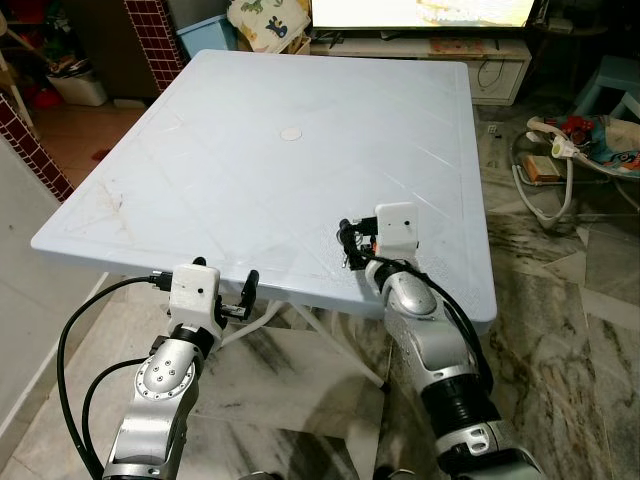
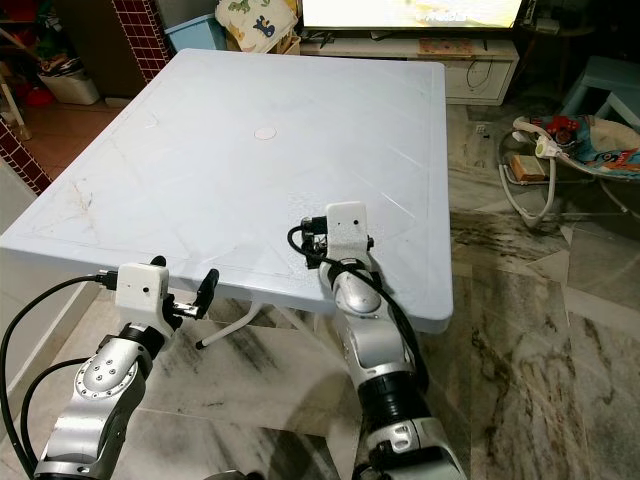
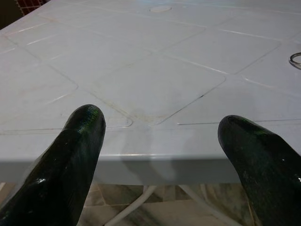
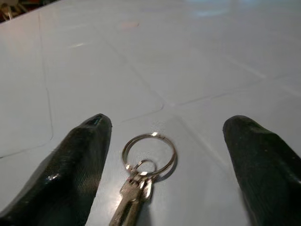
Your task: Hang keys on a hook
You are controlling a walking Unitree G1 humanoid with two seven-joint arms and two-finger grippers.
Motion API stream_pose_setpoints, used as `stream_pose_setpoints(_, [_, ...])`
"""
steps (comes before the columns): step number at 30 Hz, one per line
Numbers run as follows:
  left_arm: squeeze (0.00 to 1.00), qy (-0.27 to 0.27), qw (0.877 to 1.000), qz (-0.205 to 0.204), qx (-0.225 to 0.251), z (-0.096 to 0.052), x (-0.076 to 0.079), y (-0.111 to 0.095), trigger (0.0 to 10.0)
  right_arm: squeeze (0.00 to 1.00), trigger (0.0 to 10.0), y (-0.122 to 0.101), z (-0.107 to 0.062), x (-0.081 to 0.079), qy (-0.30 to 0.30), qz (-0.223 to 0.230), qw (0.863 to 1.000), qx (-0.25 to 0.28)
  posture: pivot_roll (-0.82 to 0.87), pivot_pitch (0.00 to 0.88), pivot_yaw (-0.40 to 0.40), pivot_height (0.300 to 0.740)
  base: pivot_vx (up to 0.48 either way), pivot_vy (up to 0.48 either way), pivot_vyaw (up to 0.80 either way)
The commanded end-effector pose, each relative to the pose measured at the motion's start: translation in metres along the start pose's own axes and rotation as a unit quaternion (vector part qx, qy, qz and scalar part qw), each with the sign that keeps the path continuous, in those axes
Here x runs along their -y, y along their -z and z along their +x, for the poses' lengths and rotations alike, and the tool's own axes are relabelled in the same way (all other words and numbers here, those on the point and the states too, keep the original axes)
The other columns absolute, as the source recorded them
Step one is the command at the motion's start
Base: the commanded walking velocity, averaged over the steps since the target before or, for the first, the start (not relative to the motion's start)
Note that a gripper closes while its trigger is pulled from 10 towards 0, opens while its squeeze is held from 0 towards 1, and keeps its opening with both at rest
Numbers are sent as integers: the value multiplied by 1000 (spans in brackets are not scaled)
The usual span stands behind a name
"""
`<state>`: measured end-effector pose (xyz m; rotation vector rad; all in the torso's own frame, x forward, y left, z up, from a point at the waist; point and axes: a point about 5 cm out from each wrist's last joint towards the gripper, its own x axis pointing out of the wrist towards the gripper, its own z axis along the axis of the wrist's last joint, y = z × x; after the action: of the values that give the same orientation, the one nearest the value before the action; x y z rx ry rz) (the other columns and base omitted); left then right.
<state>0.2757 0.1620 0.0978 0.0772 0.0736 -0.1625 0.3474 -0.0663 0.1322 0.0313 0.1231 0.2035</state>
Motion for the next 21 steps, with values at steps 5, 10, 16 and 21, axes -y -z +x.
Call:
stream_pose_setpoints(5, [0,-3,1000,6,-2,-1,-1,1,10000,969,10000,13,1,-9,-18,14,999,-37,45,92,79,740,0,0,0])
stream_pose_setpoints(10, [0,-2,1000,5,-3,-2,-1,1,10000,0,10000,17,3,-7,-7,21,998,-55,43,93,80,740,0,0,0])
stream_pose_setpoints(16, [0,0,1000,6,-3,-1,0,1,10000,0,0,20,6,-4,3,33,997,-66,42,94,79,740,0,0,0])
stream_pose_setpoints(21, [0,0,1000,5,-3,-1,0,1,10000,0,0,21,8,-6,-1,28,997,-66,44,96,82,740,0,0,0])
